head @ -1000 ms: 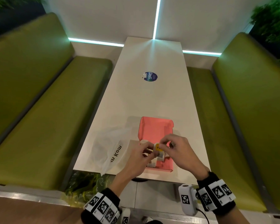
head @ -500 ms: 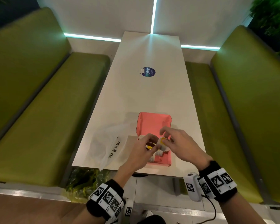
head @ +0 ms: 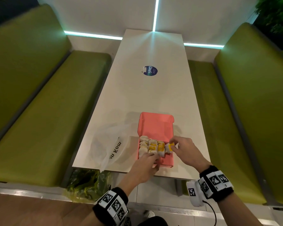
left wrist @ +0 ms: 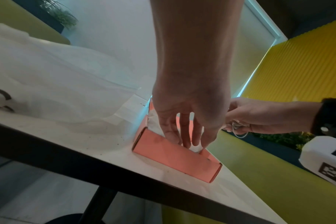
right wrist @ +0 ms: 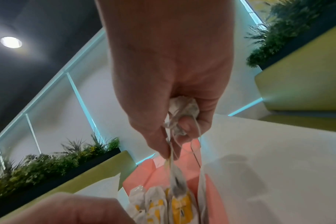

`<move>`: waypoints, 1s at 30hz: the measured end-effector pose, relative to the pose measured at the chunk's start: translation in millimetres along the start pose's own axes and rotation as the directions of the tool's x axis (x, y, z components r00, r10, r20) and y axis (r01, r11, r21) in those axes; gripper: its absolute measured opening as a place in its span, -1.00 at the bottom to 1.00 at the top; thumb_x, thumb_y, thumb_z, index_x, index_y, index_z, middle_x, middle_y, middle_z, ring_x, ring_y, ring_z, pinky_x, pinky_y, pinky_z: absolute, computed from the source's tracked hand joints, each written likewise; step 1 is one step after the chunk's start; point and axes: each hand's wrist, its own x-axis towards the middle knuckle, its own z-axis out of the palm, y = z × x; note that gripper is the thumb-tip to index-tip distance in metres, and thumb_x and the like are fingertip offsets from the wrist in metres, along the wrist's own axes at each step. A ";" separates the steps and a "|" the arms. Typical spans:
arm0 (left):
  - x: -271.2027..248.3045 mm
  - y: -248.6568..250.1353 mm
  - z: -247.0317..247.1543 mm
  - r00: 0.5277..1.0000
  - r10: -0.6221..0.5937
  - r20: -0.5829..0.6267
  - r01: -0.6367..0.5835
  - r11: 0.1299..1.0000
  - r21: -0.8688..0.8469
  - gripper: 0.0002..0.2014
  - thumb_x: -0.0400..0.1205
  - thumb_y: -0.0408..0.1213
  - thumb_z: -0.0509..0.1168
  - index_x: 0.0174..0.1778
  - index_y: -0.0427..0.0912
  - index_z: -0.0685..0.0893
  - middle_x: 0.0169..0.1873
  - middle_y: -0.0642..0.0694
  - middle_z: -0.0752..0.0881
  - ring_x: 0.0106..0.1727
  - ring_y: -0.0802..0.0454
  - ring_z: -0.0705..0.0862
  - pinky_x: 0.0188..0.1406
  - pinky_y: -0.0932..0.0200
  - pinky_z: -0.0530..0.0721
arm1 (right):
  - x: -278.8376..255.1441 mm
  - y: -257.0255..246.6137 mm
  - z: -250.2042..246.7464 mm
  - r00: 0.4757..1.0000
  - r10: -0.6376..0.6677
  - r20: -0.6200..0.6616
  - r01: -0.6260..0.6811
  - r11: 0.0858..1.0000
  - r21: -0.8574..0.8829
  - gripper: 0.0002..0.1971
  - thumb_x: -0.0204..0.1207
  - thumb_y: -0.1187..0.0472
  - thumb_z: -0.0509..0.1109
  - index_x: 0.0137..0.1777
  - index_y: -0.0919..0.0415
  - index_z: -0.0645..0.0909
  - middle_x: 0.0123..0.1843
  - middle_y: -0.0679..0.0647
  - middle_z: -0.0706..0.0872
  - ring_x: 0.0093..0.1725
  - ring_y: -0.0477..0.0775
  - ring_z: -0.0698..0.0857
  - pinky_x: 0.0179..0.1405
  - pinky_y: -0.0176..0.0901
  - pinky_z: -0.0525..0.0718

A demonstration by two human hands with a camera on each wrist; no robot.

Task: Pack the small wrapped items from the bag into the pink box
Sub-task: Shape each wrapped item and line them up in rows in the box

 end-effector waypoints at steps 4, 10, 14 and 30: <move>1.3 -0.9 4.2 0.999 -0.002 0.043 0.002 1.000 0.021 -0.76 0.70 -0.17 0.30 0.26 -0.09 0.63 0.28 -0.01 0.66 0.32 -0.04 0.56 0.20 -0.02 0.66 | 8.4 -0.4 8.3 0.994 0.084 -0.072 -0.079 0.994 0.070 -0.92 0.60 0.17 0.39 0.02 -0.03 0.63 -0.10 -0.07 0.71 -0.14 0.01 0.65 -0.11 0.04 0.71; 1.9 -1.2 6.0 0.998 -0.032 0.062 0.029 0.998 0.048 -0.73 0.71 -0.16 0.27 0.32 -0.05 0.62 0.34 0.00 0.62 0.37 -0.03 0.52 0.25 0.00 0.62 | 13.0 3.9 23.7 0.988 0.144 -0.061 -0.149 0.984 -0.095 -0.92 0.65 0.16 0.31 0.09 0.06 0.59 0.03 0.00 0.60 -0.04 0.10 0.65 -0.15 -0.05 0.63; 0.8 -0.6 7.3 0.996 -0.047 0.073 0.040 0.995 0.086 -0.72 0.72 -0.14 0.26 0.33 -0.07 0.61 0.35 -0.02 0.62 0.38 -0.08 0.52 0.26 -0.09 0.63 | 13.4 3.0 29.4 0.986 0.144 -0.088 -0.159 0.968 -0.193 -0.86 0.67 0.15 0.30 0.18 0.11 0.56 0.16 0.04 0.49 -0.08 0.09 0.63 -0.21 -0.07 0.60; -1.1 5.4 7.1 0.996 -0.036 0.079 0.025 0.989 0.144 -0.70 0.73 -0.13 0.25 0.37 -0.05 0.61 0.37 0.00 0.58 0.38 -0.08 0.52 0.28 -0.05 0.62 | 4.1 -4.6 45.5 0.993 0.065 -0.098 -0.103 0.887 -0.450 -0.81 0.72 0.09 0.24 0.03 0.10 0.67 0.26 0.07 0.41 0.09 0.09 0.52 -0.30 -0.04 0.71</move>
